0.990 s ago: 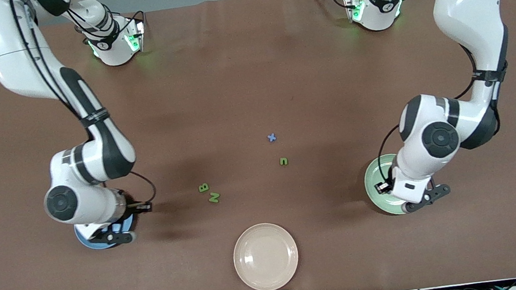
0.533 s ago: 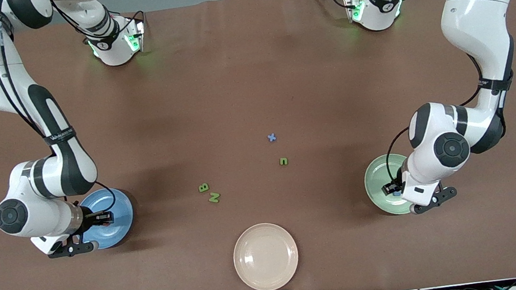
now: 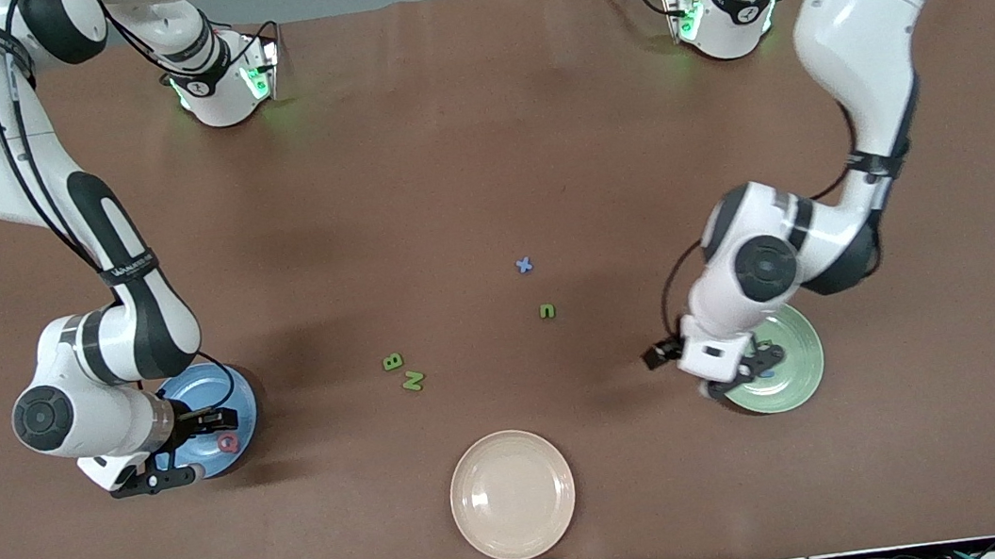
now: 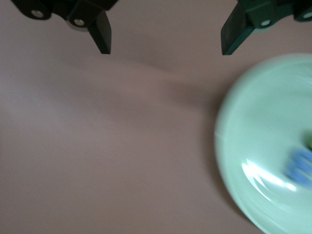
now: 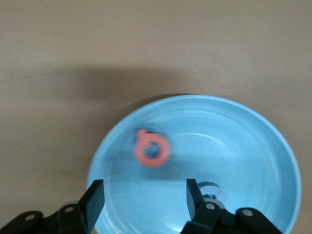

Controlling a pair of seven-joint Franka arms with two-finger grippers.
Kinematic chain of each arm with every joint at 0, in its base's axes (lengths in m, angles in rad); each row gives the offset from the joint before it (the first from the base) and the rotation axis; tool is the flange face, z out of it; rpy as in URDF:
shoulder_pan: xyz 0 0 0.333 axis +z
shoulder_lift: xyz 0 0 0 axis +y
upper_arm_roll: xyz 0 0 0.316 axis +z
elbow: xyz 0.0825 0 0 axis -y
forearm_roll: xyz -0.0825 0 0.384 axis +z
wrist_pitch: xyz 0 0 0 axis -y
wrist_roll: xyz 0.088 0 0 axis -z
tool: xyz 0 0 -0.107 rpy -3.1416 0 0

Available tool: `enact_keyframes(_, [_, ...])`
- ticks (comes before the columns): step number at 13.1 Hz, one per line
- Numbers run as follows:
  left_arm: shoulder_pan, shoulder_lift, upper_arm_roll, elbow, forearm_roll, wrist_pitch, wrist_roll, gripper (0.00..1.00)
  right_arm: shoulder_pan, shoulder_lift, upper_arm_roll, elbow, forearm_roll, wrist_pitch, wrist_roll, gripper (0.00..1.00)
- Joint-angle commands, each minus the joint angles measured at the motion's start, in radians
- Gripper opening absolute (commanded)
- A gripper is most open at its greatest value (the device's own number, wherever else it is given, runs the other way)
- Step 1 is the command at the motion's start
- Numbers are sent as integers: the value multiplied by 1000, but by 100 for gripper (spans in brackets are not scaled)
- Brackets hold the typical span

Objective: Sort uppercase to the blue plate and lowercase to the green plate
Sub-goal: 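Place the G on the blue plate while the left gripper places e on green, then grasp the green B with the right gripper while the left gripper grasps u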

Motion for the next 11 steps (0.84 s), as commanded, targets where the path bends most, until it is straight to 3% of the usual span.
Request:
enact_keyframes(1, [-111, 3, 20, -12, 26, -9, -47, 95, 78, -21, 5, -8, -1, -25, 153, 77])
enact_keyframes(3, [-157, 25, 18, -14, 119, -9, -36, 87, 159, -28, 8, -8, 3, -51, 324, 77])
enact_keyframes(5, [-187, 55, 17, -9, 166, -8, -9, 69, 234, -24, 10, -11, 6, -37, 451, 77])
enact_keyframes(8, [-226, 74, 17, -3, 158, 0, 43, 64, 328, -18, 10, -18, 10, 15, 583, 77])
enact_keyframes(11, [-241, 83, 13, -2, 151, 30, 43, 63, 388, -10, 8, -104, 13, 179, 680, 77])
